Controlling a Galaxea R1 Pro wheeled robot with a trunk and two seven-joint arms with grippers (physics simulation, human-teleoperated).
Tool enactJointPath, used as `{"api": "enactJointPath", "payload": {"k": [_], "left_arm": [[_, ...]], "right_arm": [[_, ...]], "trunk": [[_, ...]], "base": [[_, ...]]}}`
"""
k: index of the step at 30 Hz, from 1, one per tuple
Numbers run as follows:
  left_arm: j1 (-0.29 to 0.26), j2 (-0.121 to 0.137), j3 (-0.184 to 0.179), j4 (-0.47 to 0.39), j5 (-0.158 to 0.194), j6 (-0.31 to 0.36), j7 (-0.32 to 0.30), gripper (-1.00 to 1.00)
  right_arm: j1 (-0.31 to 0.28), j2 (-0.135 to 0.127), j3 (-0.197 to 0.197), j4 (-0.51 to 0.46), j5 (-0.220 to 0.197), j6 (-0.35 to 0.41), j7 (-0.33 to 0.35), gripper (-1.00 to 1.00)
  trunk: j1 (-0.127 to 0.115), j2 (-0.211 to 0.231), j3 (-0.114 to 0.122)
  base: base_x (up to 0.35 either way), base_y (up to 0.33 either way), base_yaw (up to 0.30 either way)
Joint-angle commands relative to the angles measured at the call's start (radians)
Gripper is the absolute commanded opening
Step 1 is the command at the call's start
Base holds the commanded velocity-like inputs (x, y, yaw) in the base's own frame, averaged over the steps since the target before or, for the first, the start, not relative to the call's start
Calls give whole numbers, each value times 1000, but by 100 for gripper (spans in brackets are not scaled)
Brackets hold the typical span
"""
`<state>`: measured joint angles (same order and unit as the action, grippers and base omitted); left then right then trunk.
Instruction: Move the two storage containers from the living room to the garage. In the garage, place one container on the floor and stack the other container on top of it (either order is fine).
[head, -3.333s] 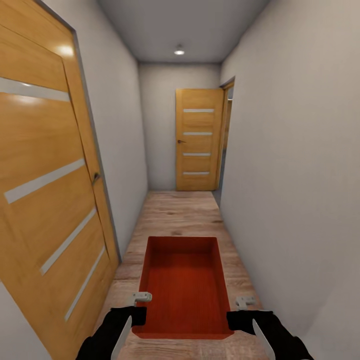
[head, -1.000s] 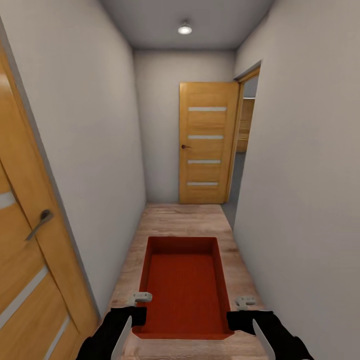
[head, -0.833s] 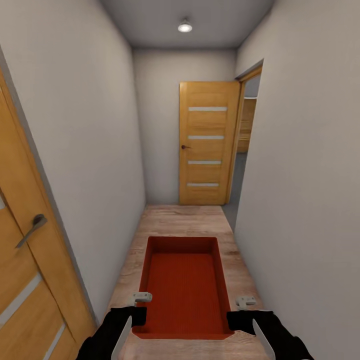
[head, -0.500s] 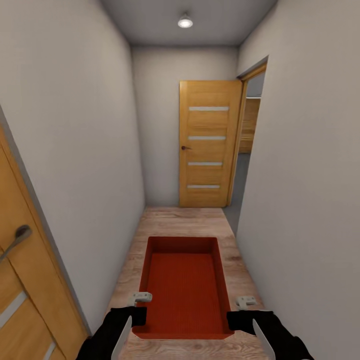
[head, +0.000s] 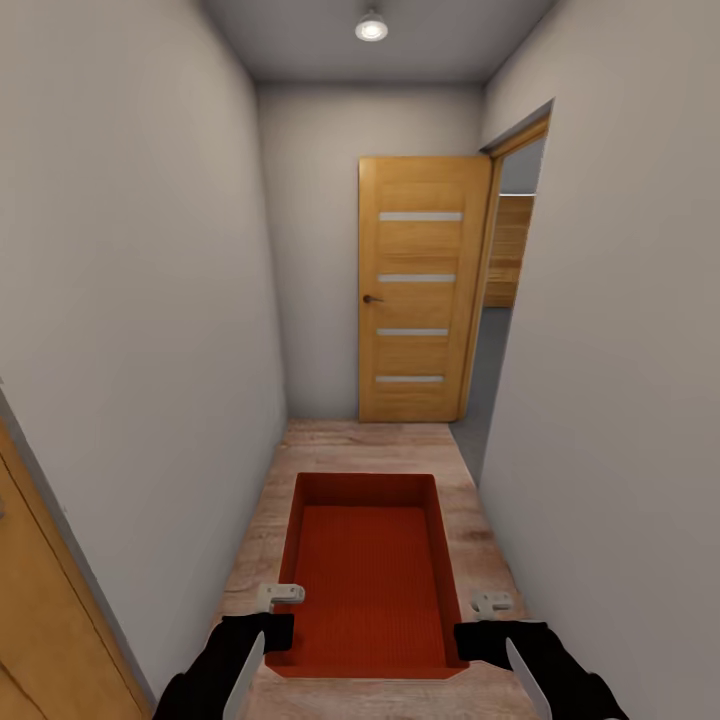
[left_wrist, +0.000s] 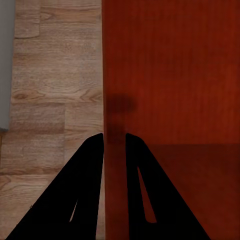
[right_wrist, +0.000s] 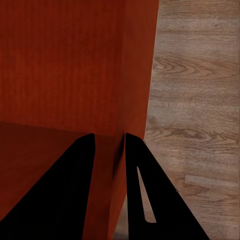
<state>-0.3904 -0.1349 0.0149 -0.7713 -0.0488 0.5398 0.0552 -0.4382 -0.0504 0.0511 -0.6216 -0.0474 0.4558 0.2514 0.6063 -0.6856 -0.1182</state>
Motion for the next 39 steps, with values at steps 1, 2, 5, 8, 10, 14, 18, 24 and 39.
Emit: {"api": "enactJointPath", "payload": {"k": [1,2,5,8,10,14,18,24,39], "left_arm": [[-1,0,4,0,-14,6,5,-100],[-1,0,4,0,-14,6,5,-100],[-1,-1,3,0,-14,6,5,-100],[-1,-1,2,0,-14,6,5,-100],[-1,-2,2,0,-14,6,5,-100],[-1,0,2,16,-14,-7,5,-100],[-1,2,2,27,-14,-31,5,-100],[-1,3,2,27,-14,-32,5,-100],[-1,3,2,27,-14,-32,5,-100]], "right_arm": [[0,-5,7,-3,24,-68,-6,-100],[0,-5,7,-3,24,-68,-6,-100],[-1,-5,8,-3,24,-68,-7,-100],[-1,-5,8,-3,24,-68,-7,-100],[-1,-5,8,-3,24,-68,-7,-100],[-1,-5,8,-3,24,-68,-7,-100],[-1,-5,7,-3,24,-68,-7,-100],[-1,-5,7,-3,24,-68,-7,-100],[-1,-5,7,-3,24,-68,-7,-100]], "trunk": [[1,-1,-2],[1,-1,-2],[1,-1,-2],[1,-1,-2],[1,-1,-2],[1,-1,-2],[1,-1,-2],[1,-1,-2],[1,-1,-2]], "base": [[325,0,0],[325,0,0],[325,0,0],[325,0,0],[325,0,0],[325,0,0],[325,0,0],[325,0,0],[325,0,0]]}}
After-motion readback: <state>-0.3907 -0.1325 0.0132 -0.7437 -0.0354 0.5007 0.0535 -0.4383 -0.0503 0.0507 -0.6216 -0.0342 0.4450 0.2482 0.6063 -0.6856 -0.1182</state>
